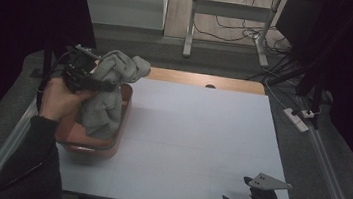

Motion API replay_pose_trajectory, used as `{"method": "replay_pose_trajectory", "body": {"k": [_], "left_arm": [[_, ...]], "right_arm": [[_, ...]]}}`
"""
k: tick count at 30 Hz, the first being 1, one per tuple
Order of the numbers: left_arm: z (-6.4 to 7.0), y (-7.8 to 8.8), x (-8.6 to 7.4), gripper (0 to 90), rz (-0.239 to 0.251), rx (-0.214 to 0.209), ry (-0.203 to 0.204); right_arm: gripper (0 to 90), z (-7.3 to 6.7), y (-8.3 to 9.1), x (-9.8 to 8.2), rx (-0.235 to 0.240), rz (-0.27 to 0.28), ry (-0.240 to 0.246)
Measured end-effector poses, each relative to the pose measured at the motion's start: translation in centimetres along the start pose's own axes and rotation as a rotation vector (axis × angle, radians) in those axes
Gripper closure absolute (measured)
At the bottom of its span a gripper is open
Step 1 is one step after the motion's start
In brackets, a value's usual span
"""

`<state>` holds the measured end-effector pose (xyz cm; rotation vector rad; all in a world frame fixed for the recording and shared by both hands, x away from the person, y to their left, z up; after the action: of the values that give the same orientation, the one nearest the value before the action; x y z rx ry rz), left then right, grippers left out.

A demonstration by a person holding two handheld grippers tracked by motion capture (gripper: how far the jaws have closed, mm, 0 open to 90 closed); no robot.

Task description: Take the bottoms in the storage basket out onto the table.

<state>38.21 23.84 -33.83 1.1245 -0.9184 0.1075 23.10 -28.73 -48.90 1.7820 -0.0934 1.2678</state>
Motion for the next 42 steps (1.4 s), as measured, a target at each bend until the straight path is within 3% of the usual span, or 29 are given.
{"method": "replay_pose_trajectory", "body": {"k": [18, 42], "left_arm": [[3.0, -1.3, 3.4, 61.9, -0.045, -0.041, -0.085], [7.1, -4.1, 6.1, 61.9, -0.056, -0.091, -0.178]], "right_arm": [[1.8, 0.0, 0.0, 0.0, 0.002, 0.003, 0.004], [1.8, 0.0, 0.0, 0.0, 0.008, 0.005, 0.004]]}}
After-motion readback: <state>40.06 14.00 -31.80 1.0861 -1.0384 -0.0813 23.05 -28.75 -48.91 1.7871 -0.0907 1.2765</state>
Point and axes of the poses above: each handheld gripper's, and its own axes: y roughly backward along the jaws, x roughly out of its top, z roughly to its right, the point moved 1 cm from there along -y, roughly forward along the jaws, and after that the axes turned 4 degrees about z, right-handed, at the moved point
